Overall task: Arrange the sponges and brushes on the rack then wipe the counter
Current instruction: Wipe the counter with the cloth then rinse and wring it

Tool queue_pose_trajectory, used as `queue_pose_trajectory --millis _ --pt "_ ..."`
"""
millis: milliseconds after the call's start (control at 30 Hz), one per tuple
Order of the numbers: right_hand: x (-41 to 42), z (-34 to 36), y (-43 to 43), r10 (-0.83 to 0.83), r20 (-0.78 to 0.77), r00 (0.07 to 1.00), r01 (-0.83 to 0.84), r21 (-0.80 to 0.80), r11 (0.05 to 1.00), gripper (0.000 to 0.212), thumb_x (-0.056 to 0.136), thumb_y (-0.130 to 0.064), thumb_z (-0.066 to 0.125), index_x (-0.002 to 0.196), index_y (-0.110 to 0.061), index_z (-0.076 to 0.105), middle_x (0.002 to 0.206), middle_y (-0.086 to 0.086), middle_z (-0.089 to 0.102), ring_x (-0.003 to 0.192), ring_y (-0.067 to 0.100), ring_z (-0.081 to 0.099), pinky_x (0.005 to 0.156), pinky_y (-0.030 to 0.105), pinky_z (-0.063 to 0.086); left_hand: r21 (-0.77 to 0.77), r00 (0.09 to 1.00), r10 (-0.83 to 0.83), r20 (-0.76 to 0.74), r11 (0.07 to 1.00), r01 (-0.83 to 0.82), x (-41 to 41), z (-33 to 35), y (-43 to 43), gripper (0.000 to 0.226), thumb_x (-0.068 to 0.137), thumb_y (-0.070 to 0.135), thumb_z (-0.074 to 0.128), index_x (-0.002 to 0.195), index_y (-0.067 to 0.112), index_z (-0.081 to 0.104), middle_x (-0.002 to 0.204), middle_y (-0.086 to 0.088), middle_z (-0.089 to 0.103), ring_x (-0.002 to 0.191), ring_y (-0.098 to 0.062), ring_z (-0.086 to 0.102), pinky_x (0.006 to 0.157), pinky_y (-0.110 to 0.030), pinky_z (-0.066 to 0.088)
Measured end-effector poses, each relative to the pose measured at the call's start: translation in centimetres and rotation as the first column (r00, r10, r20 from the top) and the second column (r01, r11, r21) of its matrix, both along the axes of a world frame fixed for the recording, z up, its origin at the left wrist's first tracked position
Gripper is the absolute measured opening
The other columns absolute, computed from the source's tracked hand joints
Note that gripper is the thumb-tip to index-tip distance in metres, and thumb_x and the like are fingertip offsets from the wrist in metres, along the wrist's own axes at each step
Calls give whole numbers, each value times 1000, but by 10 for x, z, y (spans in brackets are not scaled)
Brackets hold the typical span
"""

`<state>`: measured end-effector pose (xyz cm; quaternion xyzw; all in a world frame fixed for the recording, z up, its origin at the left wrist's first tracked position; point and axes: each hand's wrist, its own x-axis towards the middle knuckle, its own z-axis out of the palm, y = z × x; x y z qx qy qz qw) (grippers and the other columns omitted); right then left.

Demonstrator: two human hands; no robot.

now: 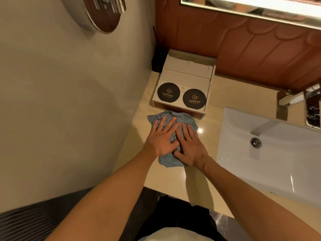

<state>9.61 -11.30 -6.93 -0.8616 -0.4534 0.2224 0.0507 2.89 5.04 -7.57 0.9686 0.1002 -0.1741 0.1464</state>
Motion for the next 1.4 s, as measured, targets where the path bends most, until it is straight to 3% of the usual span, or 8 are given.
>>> queue_pose_trajectory --millis 433,633,800,967,1167,1400 --pt "-5 -4 84 132 42 990 -129 -67 989 101 75 -71 6 158 -17 -14 165 14 -19 152 33 -19 125 46 -7 -14 986 163 -34 986 -163 -23 8 67 78 99 60 32 158 37 -12 165 14 -22 151 -21 -27 123 -43 -17" --pt "-12 -4 101 158 62 985 -152 -88 984 94 88 -70 17 159 -16 -12 165 15 -19 152 34 -20 123 45 -10 -17 977 211 -31 977 -211 -28 8 74 77 102 49 35 159 32 -13 166 10 -24 153 -18 -21 121 -34 -16" --pt "-22 -7 103 194 79 978 -189 -59 980 96 83 -72 5 159 -16 -13 165 14 -20 151 33 -21 124 46 -9 22 962 271 -32 963 -270 -42 8 59 70 106 42 23 158 20 -20 164 0 -29 153 -21 -22 125 -40 -9" --pt "-41 -8 100 188 81 979 -184 -49 982 89 95 -66 24 158 -18 -15 164 14 -22 151 33 -23 124 47 -8 64 966 253 -58 966 -249 -59 10 52 73 106 43 22 155 15 -24 163 -6 -32 152 -25 -24 125 -41 -10" --pt "-76 -7 88 182 120 976 -175 -67 982 84 100 -61 25 157 -16 -18 163 15 -24 150 34 -25 123 48 -10 107 964 248 -90 965 -239 -88 11 35 83 103 45 31 153 12 -28 162 -9 -34 151 -29 -27 125 -45 -9" --pt "-114 -5 79 183 144 973 -163 -137 977 86 97 -61 15 153 -11 -26 159 17 -32 146 35 -31 122 52 -12 47 956 279 -85 960 -276 -122 9 21 94 99 38 48 157 15 -23 163 -7 -31 151 -28 -27 124 -45 -10"
